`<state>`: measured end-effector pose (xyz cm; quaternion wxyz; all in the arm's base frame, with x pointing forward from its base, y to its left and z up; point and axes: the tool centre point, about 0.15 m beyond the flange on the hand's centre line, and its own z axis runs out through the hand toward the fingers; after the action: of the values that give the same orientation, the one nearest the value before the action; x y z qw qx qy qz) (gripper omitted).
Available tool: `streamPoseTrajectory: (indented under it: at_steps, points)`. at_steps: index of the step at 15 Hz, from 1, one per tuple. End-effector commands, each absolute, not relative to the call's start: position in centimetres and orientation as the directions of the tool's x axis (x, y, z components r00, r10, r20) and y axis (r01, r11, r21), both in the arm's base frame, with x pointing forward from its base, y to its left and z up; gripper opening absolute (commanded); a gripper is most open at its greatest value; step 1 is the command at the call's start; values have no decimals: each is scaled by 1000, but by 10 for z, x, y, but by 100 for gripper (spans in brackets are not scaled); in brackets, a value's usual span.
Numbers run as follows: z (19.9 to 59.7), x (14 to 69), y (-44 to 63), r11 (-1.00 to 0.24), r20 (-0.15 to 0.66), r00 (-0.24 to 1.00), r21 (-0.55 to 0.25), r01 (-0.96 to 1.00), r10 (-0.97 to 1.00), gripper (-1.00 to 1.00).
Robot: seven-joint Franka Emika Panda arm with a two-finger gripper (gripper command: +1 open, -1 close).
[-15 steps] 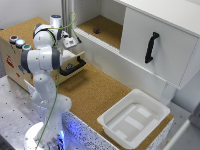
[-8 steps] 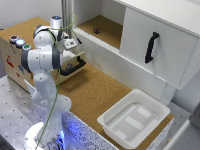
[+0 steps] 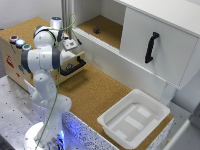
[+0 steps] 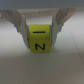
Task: Place the yellow block on top of the drawer
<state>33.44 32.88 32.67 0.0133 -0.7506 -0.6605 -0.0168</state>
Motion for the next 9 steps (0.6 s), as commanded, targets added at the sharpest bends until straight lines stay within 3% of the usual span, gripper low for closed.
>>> streamPoseTrajectory:
  at_steps: [1, 9]
  points:
    - [359, 353, 332, -168, 93, 161, 74, 983, 983, -100]
    - [432, 381, 370, -100, 147, 77, 156, 983, 986, -100]
